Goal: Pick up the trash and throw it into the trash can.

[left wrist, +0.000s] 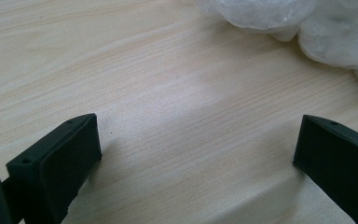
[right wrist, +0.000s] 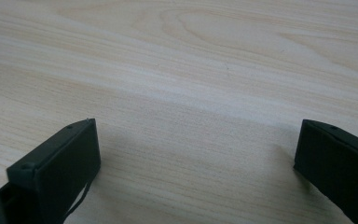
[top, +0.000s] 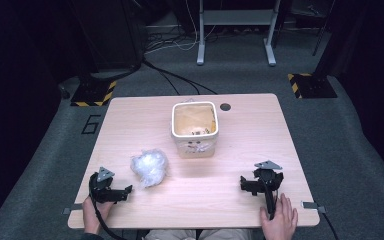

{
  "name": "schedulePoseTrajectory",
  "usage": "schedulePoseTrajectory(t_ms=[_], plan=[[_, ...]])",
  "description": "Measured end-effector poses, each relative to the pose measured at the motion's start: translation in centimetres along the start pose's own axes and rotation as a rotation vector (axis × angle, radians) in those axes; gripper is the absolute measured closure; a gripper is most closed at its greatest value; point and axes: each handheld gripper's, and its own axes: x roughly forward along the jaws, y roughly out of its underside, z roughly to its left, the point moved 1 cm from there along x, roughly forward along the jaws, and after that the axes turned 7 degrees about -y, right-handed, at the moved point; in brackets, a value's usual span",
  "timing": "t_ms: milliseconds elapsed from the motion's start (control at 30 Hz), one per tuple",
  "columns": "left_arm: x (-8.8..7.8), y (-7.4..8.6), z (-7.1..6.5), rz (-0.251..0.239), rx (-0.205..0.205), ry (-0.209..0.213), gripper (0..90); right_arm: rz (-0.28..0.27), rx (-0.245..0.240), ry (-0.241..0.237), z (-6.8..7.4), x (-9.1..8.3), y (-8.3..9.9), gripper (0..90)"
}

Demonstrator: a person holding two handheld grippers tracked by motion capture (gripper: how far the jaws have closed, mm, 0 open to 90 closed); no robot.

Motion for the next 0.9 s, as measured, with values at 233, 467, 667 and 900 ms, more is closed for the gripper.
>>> schedulePoseTrajectory(t_ms=[233, 467, 667, 900], plan=[[0.0, 0.0, 0.0, -0.003, 0.002, -0.001, 0.1, 0.000, -0.001, 0.000, 0.0, 0.0, 0.0, 0.0], [-0.1, 0.0, 0.1, -0.002, 0.013, 0.013, 0.0, 0.000, 0.000, 0.000, 0.0, 0.0, 0.0, 0.0], [-0.1, -0.1, 0.1, 0.012, 0.024, 0.029, 0.0, 0.000, 0.000, 0.000, 0.0, 0.0, 0.0, 0.0], [-0.9, -1.1, 0.0, 0.002, 0.024, 0.067, 0.0, 0.000, 0.000, 0.000, 0.0, 0.0, 0.0, 0.0]])
